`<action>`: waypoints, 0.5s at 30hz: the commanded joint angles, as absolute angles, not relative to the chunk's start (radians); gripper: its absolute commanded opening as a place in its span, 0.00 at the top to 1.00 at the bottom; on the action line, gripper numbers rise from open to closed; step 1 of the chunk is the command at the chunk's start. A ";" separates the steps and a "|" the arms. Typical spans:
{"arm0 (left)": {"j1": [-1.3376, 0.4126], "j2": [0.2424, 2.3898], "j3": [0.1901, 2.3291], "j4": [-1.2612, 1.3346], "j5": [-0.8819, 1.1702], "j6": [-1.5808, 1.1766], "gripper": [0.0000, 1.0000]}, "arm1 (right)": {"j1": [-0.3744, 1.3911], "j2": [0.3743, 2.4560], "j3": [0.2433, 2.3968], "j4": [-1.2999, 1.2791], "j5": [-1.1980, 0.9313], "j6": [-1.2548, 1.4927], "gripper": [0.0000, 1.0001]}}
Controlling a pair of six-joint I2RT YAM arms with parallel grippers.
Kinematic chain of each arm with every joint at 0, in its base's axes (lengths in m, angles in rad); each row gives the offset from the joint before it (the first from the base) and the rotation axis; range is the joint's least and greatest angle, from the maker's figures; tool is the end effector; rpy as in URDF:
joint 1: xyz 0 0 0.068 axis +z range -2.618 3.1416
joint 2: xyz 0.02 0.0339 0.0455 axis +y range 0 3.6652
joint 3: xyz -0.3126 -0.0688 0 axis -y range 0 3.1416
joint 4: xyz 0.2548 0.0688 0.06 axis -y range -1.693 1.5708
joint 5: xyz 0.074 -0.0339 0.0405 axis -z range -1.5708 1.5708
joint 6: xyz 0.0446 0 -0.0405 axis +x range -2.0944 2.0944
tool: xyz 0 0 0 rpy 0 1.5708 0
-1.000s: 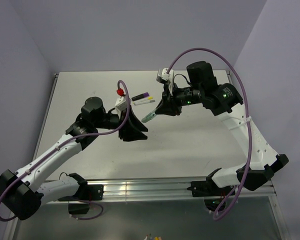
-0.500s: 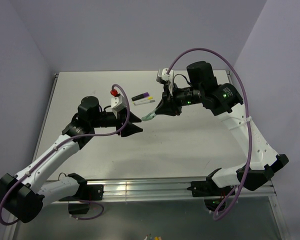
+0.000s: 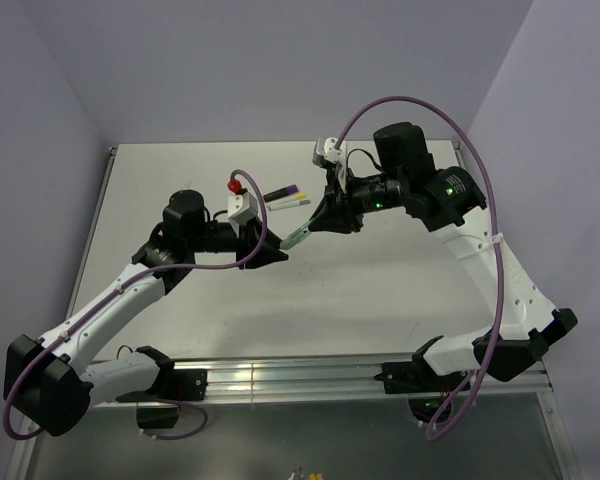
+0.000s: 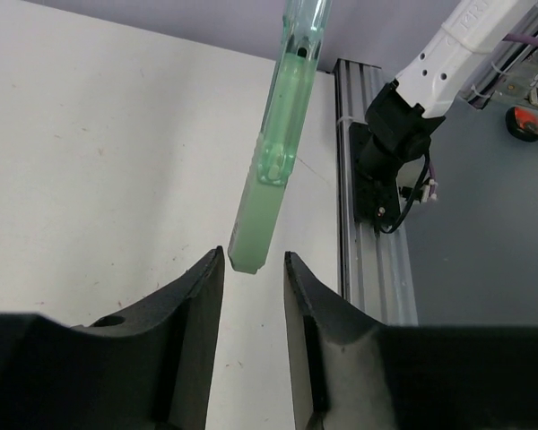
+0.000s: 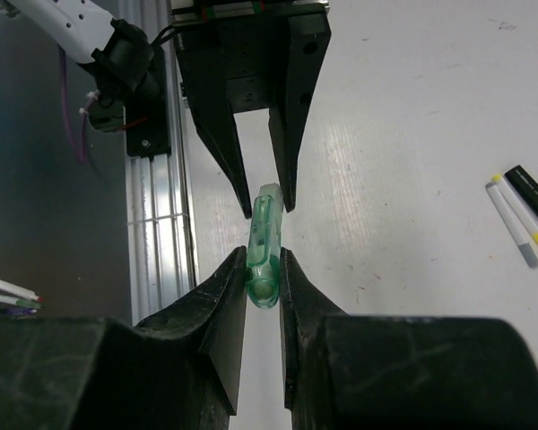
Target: Insert the pens into the pen caps
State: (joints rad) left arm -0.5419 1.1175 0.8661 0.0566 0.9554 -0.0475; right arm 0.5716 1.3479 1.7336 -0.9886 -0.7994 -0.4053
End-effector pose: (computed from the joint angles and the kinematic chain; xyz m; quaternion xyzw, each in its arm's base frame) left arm 0.1891 -0.1564 0.3700 0.4509 0.5938 -0.5036 0.4364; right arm 0.1938 0.1627 0.5102 -0.5425 0.6351 0.3789 0.3985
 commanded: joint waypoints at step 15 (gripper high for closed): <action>-0.551 1.120 0.908 0.201 1.006 -0.135 0.98 | 0.580 1.344 1.764 -0.969 -0.805 -0.414 1.00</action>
State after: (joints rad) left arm -0.5430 1.1252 0.8661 0.1280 0.9752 -0.0978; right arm 0.5720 1.3479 1.7336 -0.9886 -0.8047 -0.4057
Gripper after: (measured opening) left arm 0.208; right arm 0.233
